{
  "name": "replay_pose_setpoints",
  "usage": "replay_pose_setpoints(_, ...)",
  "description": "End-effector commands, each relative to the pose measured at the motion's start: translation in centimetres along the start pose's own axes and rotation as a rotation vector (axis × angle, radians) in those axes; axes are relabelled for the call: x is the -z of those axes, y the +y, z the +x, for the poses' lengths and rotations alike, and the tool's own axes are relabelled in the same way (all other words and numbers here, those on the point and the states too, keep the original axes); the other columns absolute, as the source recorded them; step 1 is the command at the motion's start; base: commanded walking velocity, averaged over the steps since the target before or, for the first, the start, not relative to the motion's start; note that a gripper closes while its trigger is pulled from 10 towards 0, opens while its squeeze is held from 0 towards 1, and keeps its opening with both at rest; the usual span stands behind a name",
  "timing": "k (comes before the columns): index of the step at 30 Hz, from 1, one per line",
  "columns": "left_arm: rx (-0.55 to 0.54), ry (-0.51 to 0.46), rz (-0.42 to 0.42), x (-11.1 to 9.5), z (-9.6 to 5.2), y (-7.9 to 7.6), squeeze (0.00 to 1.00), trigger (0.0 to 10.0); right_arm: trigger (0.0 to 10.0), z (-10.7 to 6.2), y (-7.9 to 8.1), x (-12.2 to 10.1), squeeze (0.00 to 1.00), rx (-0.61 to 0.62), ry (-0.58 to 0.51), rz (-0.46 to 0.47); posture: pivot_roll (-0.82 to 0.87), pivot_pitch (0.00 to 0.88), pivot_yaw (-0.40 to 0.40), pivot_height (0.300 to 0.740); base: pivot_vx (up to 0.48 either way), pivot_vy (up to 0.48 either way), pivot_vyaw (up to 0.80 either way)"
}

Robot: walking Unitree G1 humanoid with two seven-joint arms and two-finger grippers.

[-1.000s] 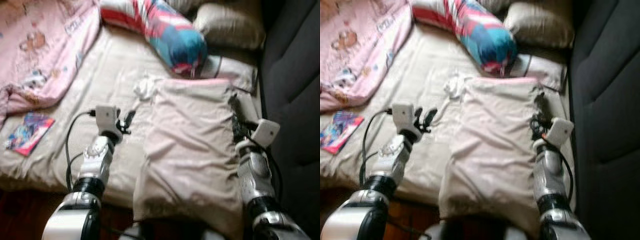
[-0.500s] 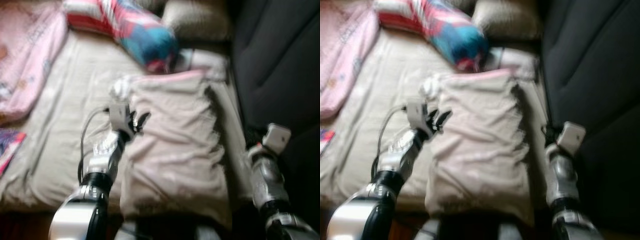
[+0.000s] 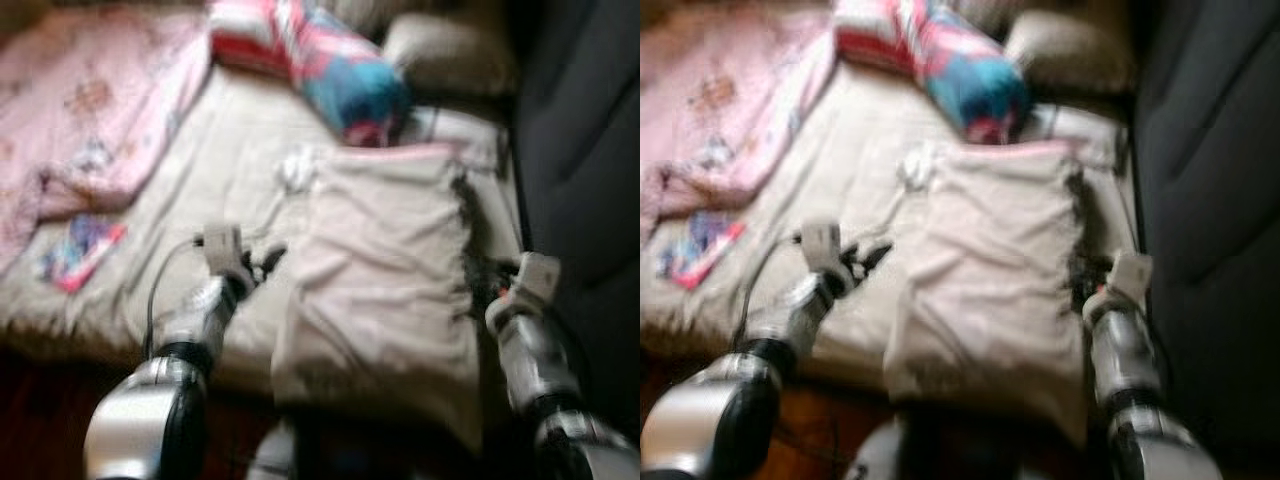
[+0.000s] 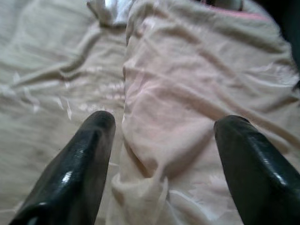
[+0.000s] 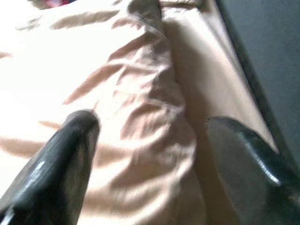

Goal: Clean up the room

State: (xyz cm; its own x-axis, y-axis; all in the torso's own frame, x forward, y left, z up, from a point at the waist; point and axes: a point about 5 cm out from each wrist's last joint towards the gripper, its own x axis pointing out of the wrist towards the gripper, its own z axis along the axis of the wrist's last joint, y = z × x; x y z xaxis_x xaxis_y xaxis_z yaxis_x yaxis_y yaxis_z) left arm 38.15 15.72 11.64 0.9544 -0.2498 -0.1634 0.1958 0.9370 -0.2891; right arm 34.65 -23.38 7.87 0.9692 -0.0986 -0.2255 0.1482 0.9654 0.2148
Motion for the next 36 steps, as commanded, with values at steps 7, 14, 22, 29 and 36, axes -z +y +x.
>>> replay_pose_setpoints(7, 0.002, 0.043, -0.055, 0.4, 0.2, -0.4, 1.00, 10.0, 10.0, -0.1, 0.0, 0.9, 1.00, -0.018, 0.062, -0.019, 0.07, 0.347, 0.023, 0.740, 0.000, 0.000, 0.00)
replay_pose_setpoints(14, -0.004, 0.063, -0.018, 0.3, 0.2, 0.0, 1.00, 10.0, 10.0, 0.0, 0.1, 0.7, 1.00, -0.040, 0.073, -0.032, 0.07, 0.360, 0.019, 0.740, 0.000, 0.000, 0.00)
replay_pose_setpoints(22, -0.031, 0.047, -0.017, -0.1, 0.2, 0.4, 1.00, 10.0, 10.0, 0.2, 0.3, 0.5, 1.00, -0.081, 0.080, -0.009, 0.07, 0.383, 0.006, 0.740, 0.000, 0.000, 0.00)
replay_pose_setpoints(29, -0.051, 0.071, 0.002, 0.6, -0.1, 0.8, 0.00, 10.0, 10.0, -0.1, 0.9, 1.7, 1.00, -0.135, 0.141, -0.028, 0.07, 0.410, -0.004, 0.740, 0.000, 0.000, 0.00)
replay_pose_setpoints(36, -0.060, 0.102, 0.021, 1.4, -0.6, 1.4, 0.00, 10.0, 10.0, -0.5, 1.1, 2.9, 0.00, -0.159, 0.178, -0.025, 0.07, 0.441, -0.010, 0.740, 0.000, 0.000, 0.00)
